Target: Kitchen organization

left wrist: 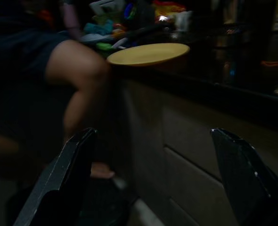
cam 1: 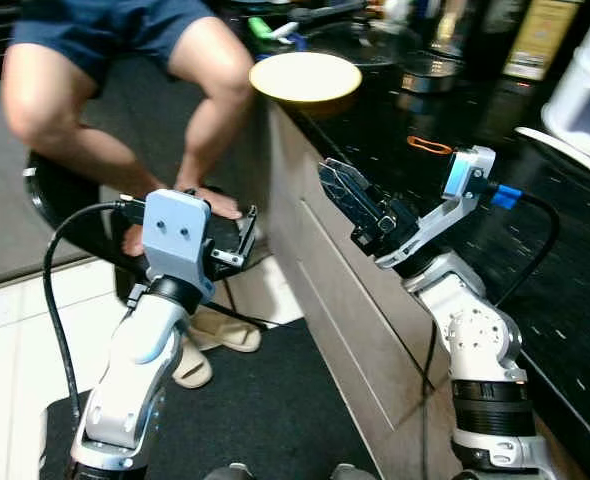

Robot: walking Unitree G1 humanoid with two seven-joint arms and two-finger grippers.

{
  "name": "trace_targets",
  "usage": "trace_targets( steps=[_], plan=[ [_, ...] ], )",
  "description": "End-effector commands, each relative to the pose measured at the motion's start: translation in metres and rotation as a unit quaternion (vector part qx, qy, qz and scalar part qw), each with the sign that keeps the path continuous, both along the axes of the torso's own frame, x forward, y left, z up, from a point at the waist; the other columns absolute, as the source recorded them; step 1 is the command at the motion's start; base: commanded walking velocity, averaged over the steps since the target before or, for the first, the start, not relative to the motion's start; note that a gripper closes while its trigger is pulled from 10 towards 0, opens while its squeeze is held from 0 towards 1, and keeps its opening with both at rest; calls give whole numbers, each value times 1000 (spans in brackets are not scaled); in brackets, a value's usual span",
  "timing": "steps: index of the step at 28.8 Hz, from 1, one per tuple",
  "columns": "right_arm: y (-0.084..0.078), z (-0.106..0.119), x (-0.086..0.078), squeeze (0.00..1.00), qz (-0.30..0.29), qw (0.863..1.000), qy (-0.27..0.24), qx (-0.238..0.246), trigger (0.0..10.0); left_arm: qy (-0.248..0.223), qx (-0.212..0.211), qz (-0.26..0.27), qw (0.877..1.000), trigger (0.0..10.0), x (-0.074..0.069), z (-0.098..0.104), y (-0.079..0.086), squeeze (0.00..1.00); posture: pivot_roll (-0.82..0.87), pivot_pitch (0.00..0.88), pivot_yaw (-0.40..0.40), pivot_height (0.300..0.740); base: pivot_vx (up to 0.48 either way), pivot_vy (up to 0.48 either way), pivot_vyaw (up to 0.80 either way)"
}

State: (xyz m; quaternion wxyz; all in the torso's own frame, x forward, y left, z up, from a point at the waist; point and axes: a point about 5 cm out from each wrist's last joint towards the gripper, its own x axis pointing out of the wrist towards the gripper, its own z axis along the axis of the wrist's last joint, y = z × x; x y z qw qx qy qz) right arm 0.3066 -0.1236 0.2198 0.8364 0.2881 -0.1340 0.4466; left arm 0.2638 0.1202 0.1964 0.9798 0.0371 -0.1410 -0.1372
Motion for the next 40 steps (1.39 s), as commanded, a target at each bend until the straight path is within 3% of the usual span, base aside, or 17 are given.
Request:
trace_targets(
  steps=[1,29,40],
  plan=[
    [-4,1,2,0,-20,1000,4,-2,10000,5,3,-4,1000,10000,0,-1,-1,0,50,66,-31,740,281,0,0],
    [-8,5,10,0,-46,999,17,1,10000,2,-1,-12,1000,10000,0,2,-4,0,51,66,-36,740,287,0,0],
    [-6,7,9,0,-32,999,17,14,10000,-1,-7,-45,999,10000,-3,5,-14,0,51,65,-34,740,290,0,0]
  ],
)
